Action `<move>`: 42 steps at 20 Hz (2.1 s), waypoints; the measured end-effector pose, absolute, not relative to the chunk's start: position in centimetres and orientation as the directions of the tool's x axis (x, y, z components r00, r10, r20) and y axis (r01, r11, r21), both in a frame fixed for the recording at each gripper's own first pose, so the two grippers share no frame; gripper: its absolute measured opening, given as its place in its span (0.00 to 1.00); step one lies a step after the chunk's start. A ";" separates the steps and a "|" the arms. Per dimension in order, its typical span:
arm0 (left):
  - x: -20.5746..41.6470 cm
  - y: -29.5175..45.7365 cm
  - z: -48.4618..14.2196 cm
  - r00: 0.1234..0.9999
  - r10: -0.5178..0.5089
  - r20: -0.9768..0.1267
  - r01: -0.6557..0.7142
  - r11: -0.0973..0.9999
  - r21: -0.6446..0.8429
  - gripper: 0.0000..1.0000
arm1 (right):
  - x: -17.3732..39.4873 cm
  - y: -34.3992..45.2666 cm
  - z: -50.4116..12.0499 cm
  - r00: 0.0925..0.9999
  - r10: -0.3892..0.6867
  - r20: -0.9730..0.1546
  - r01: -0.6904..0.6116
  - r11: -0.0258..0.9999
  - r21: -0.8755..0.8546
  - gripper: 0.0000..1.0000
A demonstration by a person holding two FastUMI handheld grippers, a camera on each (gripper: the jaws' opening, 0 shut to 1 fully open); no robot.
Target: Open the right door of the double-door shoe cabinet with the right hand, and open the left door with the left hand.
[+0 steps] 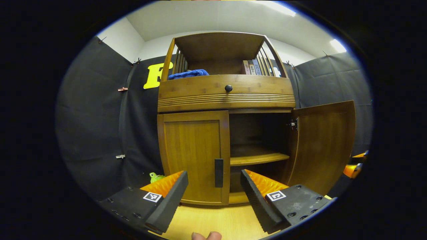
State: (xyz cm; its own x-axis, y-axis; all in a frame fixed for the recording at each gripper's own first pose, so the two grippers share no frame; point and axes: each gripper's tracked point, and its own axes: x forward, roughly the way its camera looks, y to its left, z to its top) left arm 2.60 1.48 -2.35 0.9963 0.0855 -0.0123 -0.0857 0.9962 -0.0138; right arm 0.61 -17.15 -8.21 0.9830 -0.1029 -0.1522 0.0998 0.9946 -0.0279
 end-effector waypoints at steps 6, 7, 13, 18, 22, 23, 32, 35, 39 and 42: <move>6.7 1.3 -4.9 0.999 0.030 -0.027 -0.030 1.000 0.000 0.98 | -3.8 -14.5 -7.2 0.980 -0.129 -0.148 0.131 0.991 0.000 0.98; 7.6 1.3 -5.3 0.999 0.024 -0.030 -0.024 1.000 -0.001 0.97 | -4.3 -14.1 -6.8 0.980 -0.133 -0.148 0.136 0.991 0.007 0.98; 14.2 0.9 -8.3 0.997 0.012 -0.071 -0.013 1.000 -0.009 0.87 | -5.7 -10.1 -4.8 0.989 -0.093 -0.119 0.097 0.995 0.031 0.98; 19.5 0.6 -11.6 0.989 0.039 -0.140 -0.040 0.999 -0.007 0.79 | -5.3 -9.7 -5.4 0.988 -0.064 -0.140 0.069 0.997 0.032 0.98; 22.3 1.3 -13.4 0.984 0.071 -0.161 -0.069 0.997 0.017 0.72 | -4.1 -10.7 -5.9 0.984 -0.074 -0.164 0.081 0.996 0.034 0.98; 22.9 1.6 -13.6 0.984 0.079 -0.161 -0.078 0.997 0.015 0.68 | -4.0 -11.1 -6.2 0.983 -0.077 -0.169 0.084 0.996 0.034 0.98; 24.2 1.4 -14.4 0.983 0.089 -0.161 -0.089 0.996 0.007 0.35 | -3.8 -12.7 -7.2 0.974 -0.109 -0.198 0.118 0.992 0.034 0.98; 23.8 1.4 -14.5 0.980 0.060 -0.188 -0.063 0.998 -0.012 0.32 | -3.6 -12.5 -7.1 0.975 -0.113 -0.194 0.123 0.991 0.045 0.98; 21.9 1.7 -14.6 0.977 0.056 -0.206 -0.056 0.998 0.006 0.30 | -3.6 -11.7 -7.0 0.976 -0.108 -0.190 0.119 0.992 0.048 0.98; 20.1 2.1 -14.5 0.977 0.054 -0.204 -0.055 0.998 0.000 0.28 | -3.6 -11.0 -6.6 0.978 -0.100 -0.181 0.110 0.993 0.048 0.98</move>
State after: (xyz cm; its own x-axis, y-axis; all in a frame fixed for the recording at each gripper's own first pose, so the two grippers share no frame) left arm 20.09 2.12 -14.48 0.9774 0.0537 -0.2043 -0.0548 0.9985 0.0002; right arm -3.61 -11.01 -6.59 0.9783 -0.1000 -0.1814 0.1103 0.9927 0.0480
